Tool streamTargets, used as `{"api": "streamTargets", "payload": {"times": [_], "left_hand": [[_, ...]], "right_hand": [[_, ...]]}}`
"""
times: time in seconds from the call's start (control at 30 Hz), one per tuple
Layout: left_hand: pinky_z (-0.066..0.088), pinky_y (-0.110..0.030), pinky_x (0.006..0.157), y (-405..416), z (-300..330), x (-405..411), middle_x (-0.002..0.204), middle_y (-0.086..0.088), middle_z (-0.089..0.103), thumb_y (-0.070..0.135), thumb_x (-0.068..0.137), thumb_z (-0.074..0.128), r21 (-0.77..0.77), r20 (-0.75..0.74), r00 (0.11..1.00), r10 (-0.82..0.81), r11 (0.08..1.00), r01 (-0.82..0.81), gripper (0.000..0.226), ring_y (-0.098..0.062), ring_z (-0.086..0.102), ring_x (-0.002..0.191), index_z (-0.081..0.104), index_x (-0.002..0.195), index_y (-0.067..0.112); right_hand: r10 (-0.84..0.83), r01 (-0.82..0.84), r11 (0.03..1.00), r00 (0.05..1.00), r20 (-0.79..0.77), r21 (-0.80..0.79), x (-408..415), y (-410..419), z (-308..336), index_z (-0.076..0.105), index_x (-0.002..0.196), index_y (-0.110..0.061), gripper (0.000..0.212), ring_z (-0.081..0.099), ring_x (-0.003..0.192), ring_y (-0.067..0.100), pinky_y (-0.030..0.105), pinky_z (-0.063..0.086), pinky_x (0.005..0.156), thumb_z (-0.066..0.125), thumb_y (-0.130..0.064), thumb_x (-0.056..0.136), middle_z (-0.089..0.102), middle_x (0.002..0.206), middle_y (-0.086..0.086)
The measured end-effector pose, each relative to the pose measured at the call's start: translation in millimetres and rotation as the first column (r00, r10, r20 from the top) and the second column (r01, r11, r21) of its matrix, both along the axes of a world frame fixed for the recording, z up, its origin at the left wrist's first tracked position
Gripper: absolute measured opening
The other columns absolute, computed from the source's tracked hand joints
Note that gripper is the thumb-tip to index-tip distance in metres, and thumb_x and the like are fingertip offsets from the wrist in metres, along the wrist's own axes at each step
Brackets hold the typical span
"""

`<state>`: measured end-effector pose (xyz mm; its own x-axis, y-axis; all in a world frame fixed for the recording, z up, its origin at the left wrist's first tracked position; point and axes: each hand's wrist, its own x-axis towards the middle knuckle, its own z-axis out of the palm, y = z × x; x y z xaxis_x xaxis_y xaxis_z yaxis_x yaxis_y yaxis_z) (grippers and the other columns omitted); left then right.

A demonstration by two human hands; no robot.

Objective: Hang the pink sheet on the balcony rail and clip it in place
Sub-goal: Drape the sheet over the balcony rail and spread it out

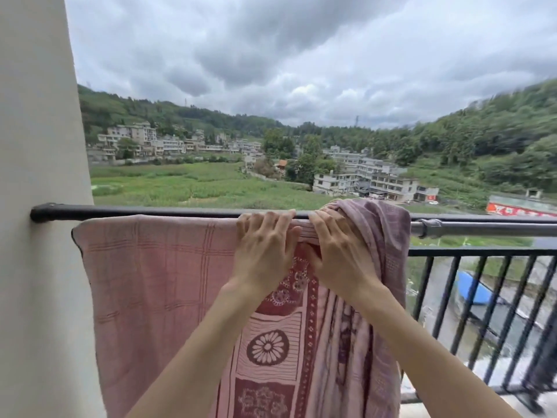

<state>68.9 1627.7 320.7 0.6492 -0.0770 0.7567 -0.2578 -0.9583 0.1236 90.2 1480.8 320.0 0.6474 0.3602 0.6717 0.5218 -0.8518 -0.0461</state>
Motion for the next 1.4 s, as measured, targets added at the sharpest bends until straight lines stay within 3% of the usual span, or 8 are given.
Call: {"api": "streamTargets", "payload": {"times": [0.1, 0.23, 0.73, 0.87, 0.97, 1.1, 1.27, 1.4], "left_hand": [[0.016, -0.032, 0.09, -5.7, -1.8, 11.3, 0.112, 0.002, 0.058, 0.051, 0.089, 0.002, 0.022, 0.004, 0.987, 0.164, 0.986, -0.164, 0.064, -0.018, 0.046, 0.104, 0.053, 0.117, 0.024], [0.019, -0.033, 0.088, -11.5, -4.5, 16.6, 0.101, -0.001, 0.063, 0.044, 0.096, 0.016, -0.067, 0.062, 0.974, 0.219, 0.974, -0.215, 0.051, -0.022, 0.05, 0.097, 0.06, 0.101, 0.019], [0.022, -0.039, 0.095, -27.9, -0.8, 17.4, 0.102, -0.007, 0.064, 0.04, 0.088, 0.015, -0.147, 0.071, 0.941, 0.331, 0.937, -0.318, 0.056, -0.026, 0.049, 0.098, 0.063, 0.097, 0.012], [0.015, -0.045, 0.108, -45.8, -2.4, 10.5, 0.109, -0.007, 0.064, 0.034, 0.093, 0.026, -0.185, 0.086, 0.945, 0.317, 0.937, -0.297, 0.043, -0.026, 0.051, 0.108, 0.063, 0.104, 0.014], [-0.001, -0.048, 0.114, -82.0, -4.3, 11.6, 0.119, -0.001, 0.062, 0.034, 0.095, 0.031, -0.095, 0.127, 0.98, 0.153, 0.985, -0.141, 0.039, -0.023, 0.047, 0.124, 0.06, 0.115, 0.017], [-0.001, -0.041, 0.109, -115.5, -2.3, 24.4, 0.124, 0.004, 0.05, 0.066, 0.082, 0.007, 0.063, 0.0, 0.997, 0.071, 0.996, -0.071, 0.073, -0.017, 0.038, 0.121, 0.042, 0.133, 0.027], [0.003, -0.041, 0.103, -108.0, -8.3, 37.4, 0.111, 0.006, 0.04, 0.084, 0.068, -0.003, 0.12, 0.017, 0.995, 0.099, 0.988, -0.101, 0.087, -0.013, 0.029, 0.108, 0.034, 0.131, 0.038], [0.0, -0.04, 0.102, -107.2, -8.6, 39.4, 0.108, 0.007, 0.039, 0.078, 0.076, 0.002, 0.092, 0.019, 0.996, 0.085, 0.992, -0.086, 0.075, -0.013, 0.026, 0.108, 0.035, 0.13, 0.038]], "right_hand": [[0.001, -0.001, 1.0, 0.999, 0.036, -0.013, 9.8, -26.9, 2.7, 0.038, 0.137, -0.015, 0.054, 0.027, 0.136, 0.017, 0.032, 0.033, 0.106, 0.048, -0.044, 0.092, 0.046, 0.137, 0.001], [-0.011, 0.015, 0.999, 0.996, 0.09, -0.043, 24.9, -71.5, 5.0, 0.045, 0.132, -0.018, 0.053, 0.03, 0.134, 0.018, 0.035, 0.036, 0.103, 0.051, -0.048, 0.089, 0.051, 0.131, -0.001], [0.024, -0.042, 0.991, 0.99, 0.142, 0.124, 31.1, -127.9, -4.0, 0.051, 0.129, -0.021, 0.047, 0.043, 0.129, 0.024, 0.039, 0.048, 0.092, 0.061, -0.031, 0.085, 0.045, 0.142, 0.003], [-0.096, 0.045, 0.976, 0.968, 0.233, 0.212, 20.3, -131.9, -8.5, 0.044, 0.137, -0.017, 0.074, 0.028, 0.139, 0.027, 0.042, 0.009, 0.116, 0.07, -0.048, 0.075, 0.034, 0.15, 0.01], [-0.157, 0.097, 0.924, 0.978, 0.136, 0.37, 16.6, -143.6, -11.0, 0.008, 0.149, -0.019, 0.105, -0.003, 0.146, 0.019, 0.046, -0.015, 0.113, 0.056, -0.067, 0.069, -0.001, 0.158, 0.004], [0.041, 0.067, 0.674, 0.991, -0.128, 0.736, 12.5, -154.2, -18.4, 0.002, 0.149, -0.011, 0.119, 0.005, 0.145, 0.017, 0.038, 0.01, 0.119, 0.059, -0.068, 0.061, 0.007, 0.158, 0.007], [0.23, 0.135, 0.475, 0.935, -0.271, 0.87, 6.7, -142.7, -24.0, 0.024, 0.142, -0.011, 0.114, 0.046, 0.117, 0.017, 0.029, 0.038, 0.098, 0.064, -0.072, 0.054, 0.046, 0.136, 0.009], [0.217, 0.242, 0.584, 0.873, -0.436, 0.775, 13.8, -135.6, -13.0, 0.053, 0.118, -0.006, 0.103, 0.064, 0.093, 0.021, 0.036, 0.052, 0.086, 0.064, -0.081, 0.048, 0.067, 0.103, 0.007]]}}
